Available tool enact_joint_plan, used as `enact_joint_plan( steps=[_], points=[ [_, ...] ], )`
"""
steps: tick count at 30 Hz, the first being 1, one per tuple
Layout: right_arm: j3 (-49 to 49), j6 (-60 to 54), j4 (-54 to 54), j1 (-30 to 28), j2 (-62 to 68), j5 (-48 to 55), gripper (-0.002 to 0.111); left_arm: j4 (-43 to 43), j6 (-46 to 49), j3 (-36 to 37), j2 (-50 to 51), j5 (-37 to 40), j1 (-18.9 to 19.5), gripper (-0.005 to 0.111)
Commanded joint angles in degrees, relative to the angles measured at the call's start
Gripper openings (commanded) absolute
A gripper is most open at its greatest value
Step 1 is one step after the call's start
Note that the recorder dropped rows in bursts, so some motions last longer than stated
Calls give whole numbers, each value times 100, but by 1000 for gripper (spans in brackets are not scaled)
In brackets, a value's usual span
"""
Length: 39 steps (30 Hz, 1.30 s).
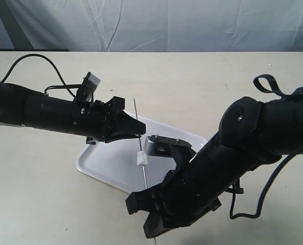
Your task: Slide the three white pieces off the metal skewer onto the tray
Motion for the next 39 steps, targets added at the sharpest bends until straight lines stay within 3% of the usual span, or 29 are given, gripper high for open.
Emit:
enact_joint_plan(
  steps=[1,5,19,21,24,27,39],
  points=[
    [-32,-32,-77,6,3,745,-1,-186,109,-7,14,-336,-20,17],
    [1,79,-244,6,3,1487,-1,-186,131,-67,14,-957,-20,17],
    [431,962,-1471,6,-135,2494,-1,-186,87,-343,14,-1593,-20,17],
    [464,1108,-1756,6,-297,2317,-1,-186,87,-343,14,-1588,-20,20],
    [464,1279,-2096,-5,-523,1919,-1,-186,87,-343,14,-1399,-20,37],
    [464,1430,-2272,-5,-590,1481,-1,227,-333,-343,14,-1254,-20,46],
    [245,913,-1313,-5,-49,-656,-1,79,-485,-91,14,88,-20,43]
  ],
)
